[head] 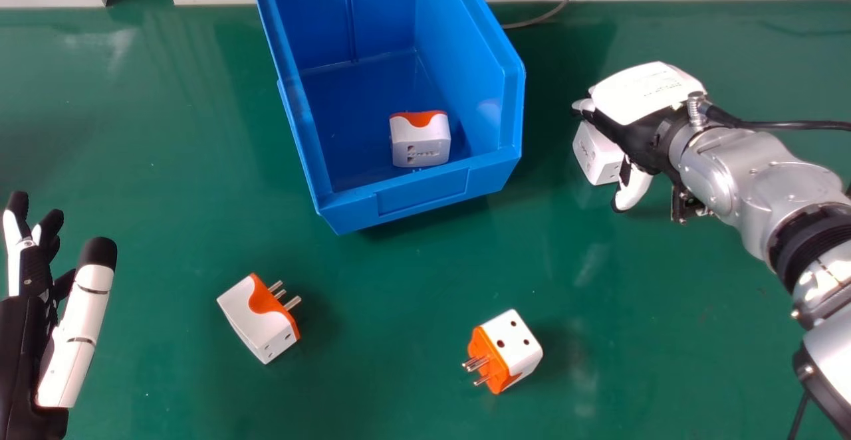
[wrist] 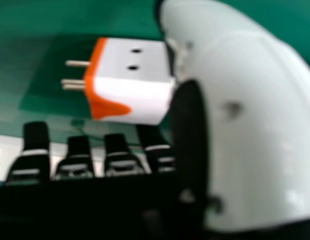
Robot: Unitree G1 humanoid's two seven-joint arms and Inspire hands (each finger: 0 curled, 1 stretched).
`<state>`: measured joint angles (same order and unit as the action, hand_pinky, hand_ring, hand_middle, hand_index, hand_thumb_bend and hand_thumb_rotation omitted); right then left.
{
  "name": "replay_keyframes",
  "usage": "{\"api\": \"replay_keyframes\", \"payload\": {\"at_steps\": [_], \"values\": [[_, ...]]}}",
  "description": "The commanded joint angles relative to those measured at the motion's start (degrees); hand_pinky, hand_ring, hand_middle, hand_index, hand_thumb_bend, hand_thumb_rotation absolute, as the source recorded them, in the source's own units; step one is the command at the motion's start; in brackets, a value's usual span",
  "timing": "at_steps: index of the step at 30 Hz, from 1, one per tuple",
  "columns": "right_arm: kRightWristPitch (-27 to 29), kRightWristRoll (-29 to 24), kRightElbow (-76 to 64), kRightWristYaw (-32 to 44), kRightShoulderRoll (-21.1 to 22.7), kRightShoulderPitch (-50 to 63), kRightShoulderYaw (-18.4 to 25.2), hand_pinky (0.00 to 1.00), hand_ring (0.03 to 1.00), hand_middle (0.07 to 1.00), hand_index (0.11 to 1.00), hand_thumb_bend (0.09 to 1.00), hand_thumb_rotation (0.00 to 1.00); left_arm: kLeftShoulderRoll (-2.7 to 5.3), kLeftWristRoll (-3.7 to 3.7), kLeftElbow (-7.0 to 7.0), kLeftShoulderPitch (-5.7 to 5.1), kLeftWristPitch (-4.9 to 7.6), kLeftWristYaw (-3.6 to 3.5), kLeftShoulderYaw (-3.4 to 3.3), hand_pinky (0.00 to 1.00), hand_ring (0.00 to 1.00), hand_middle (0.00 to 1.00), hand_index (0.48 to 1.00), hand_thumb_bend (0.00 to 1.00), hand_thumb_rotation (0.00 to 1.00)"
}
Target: Pick all objects and put in blue box
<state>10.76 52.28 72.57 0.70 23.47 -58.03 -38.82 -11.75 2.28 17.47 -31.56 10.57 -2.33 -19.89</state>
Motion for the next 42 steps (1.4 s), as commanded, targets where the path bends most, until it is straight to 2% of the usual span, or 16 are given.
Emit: {"api": "replay_keyframes", "payload": {"at_steps": [1,4,6,9,16,21,24,28,30,33,38,42], "values": [[-0.21,-0.65,-0.47,-0.88,1.36,-0.55,0.38,0.83,0.956,0.957,0.904,0.393,0.12,0.05,0.01,1.24,-1.02,1.23,0.01,-1.08,0.91,0.99,0.99,0.982,0.55,0.96],[-0.28,-0.57,-0.19,-1.22,0.95,-0.29,0.05,0.83,0.955,0.956,0.903,0.395,0.1,0.2,-0.36,1.43,-1.95,1.64,-0.25,-1.36,0.91,0.99,0.99,0.982,0.56,0.96],[-0.23,-0.65,-0.03,-1.23,0.79,-0.09,0.02,0.83,0.955,0.952,0.898,0.401,0.08,0.32,-0.35,1.63,-2.5,1.77,-0.32,-1.46,0.91,0.99,0.99,0.982,0.56,0.95],[0.08,-0.99,-0.06,-0.84,0.58,0.35,0.15,0.83,0.952,0.95,0.894,0.4,0.06,0.52,-0.37,2.37,-3.87,1.84,-0.51,-1.72,0.91,0.99,0.99,0.981,0.57,0.95],[0.39,-1.29,-0.96,-0.44,0.51,1.56,0.12,0.81,0.943,0.938,0.886,0.405,0.01,0.79,-0.37,4.08,-7.6,2.77,-1.26,-2.87,0.91,0.99,0.99,0.982,0.6,0.95],[0.09,-1.83,-0.7,-0.6,-0.14,2.26,0.5,0.81,0.937,0.929,0.878,0.422,0.0,0.81,-0.2,4.53,-9.25,3.5,-1.58,-3.55,0.91,0.99,0.99,0.983,0.61,0.96],[-0.25,-1.82,-0.55,-0.37,-0.51,2.33,0.31,0.79,0.934,0.923,0.872,0.414,0.0,1.1,-1.29,4.71,-10.14,3.98,-2.25,-3.78,0.91,0.99,0.99,0.984,0.61,0.96],[-0.28,-1.53,-0.44,-0.27,-0.65,2.24,-0.09,0.78,0.928,0.916,0.864,0.406,0.0,1.68,-3.83,5.36,-11.51,4.3,-3.73,-4.49,0.91,0.99,0.99,0.98,0.61,0.96],[-0.13,-1.59,-0.43,-0.26,-0.59,2.28,-0.08,0.78,0.921,0.908,0.858,0.41,0.0,1.92,-4.23,5.5,-11.86,4.29,-4.08,-4.74,0.91,0.99,0.99,0.977,0.6,0.95],[0.22,-1.58,-0.61,-0.71,-0.29,2.58,-0.08,0.77,0.905,0.888,0.841,0.404,0.0,2.07,-4.24,5.56,-12.08,4.31,-4.35,-4.97,0.9,0.98,0.98,0.97,0.57,0.94],[-0.39,-1.58,-0.19,-0.5,-0.11,2.25,0.0,0.76,0.898,0.881,0.835,0.404,0.0,1.8,-3.1,5.78,-12.14,4.3,-4.37,-4.85,0.89,0.98,0.98,0.967,0.56,0.93],[-0.5,-0.9,-0.41,-0.71,0.4,1.63,-0.47,0.75,0.9,0.883,0.837,0.416,0.0,1.75,-3.01,5.52,-12.09,4.35,-4.42,-4.85,0.89,0.98,0.98,0.967,0.55,0.93]]}}
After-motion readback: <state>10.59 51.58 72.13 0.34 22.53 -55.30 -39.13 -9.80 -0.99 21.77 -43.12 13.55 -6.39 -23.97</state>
